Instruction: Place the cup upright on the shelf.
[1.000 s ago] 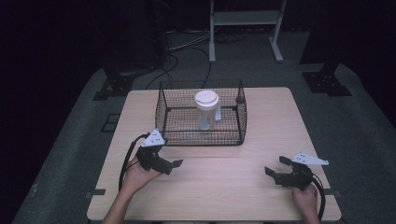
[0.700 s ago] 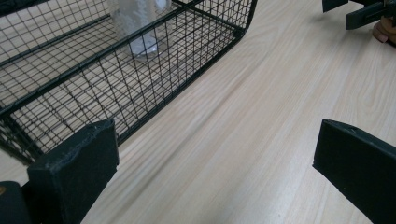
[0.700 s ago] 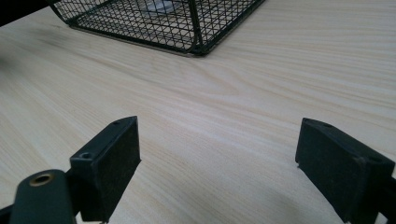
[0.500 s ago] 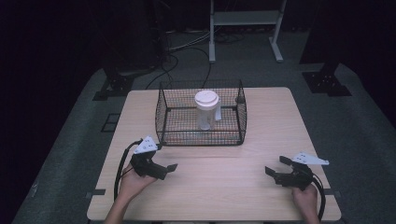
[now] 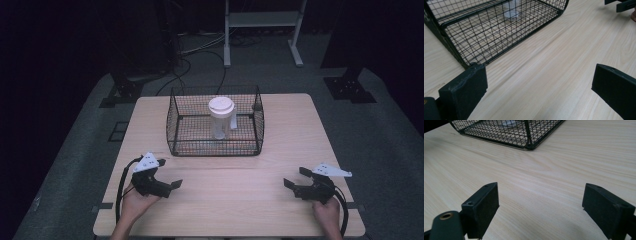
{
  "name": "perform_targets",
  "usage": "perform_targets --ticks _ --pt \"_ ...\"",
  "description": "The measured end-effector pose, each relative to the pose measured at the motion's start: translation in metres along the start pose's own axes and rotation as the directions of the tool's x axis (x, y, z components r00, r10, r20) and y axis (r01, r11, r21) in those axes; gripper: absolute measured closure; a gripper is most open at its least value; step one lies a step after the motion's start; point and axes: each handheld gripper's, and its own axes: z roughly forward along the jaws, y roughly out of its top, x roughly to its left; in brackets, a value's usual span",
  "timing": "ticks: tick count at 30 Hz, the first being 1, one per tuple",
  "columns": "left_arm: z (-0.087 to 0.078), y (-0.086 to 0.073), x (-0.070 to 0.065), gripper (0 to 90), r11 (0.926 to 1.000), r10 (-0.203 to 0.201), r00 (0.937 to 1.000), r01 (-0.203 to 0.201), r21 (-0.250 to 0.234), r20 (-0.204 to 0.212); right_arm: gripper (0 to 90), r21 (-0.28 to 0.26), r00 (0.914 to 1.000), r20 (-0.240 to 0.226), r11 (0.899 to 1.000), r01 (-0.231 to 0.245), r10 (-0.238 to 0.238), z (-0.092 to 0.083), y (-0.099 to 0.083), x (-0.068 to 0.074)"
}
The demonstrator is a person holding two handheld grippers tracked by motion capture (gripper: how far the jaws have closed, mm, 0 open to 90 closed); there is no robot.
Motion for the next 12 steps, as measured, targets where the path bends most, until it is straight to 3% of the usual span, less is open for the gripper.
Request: perform_targets --ticks 4,9,12 --pt "-0.005 -0.012 -0.003 0.0 0.9990 -0.020 0.9997 0.020 -0.041 -0.011 12.9 0.000 1.0000 -0.002 1.000 -0.002 0.002 0.000 0.000 0.000" --pt "-0.009 -0.033 -0.007 0.0 0.9909 -0.053 0.9978 0.047 -0.126 -0.039 12.9 0.003 1.0000 -0.001 1.000 0.005 -0.005 0.000 0.000 0.001" --pt "-0.011 -0.040 -0.006 0.0 0.9922 -0.060 0.9970 0.054 -0.112 -0.048 12.9 0.003 1.0000 0.001 1.000 0.004 -0.004 0.000 0.000 0.001"
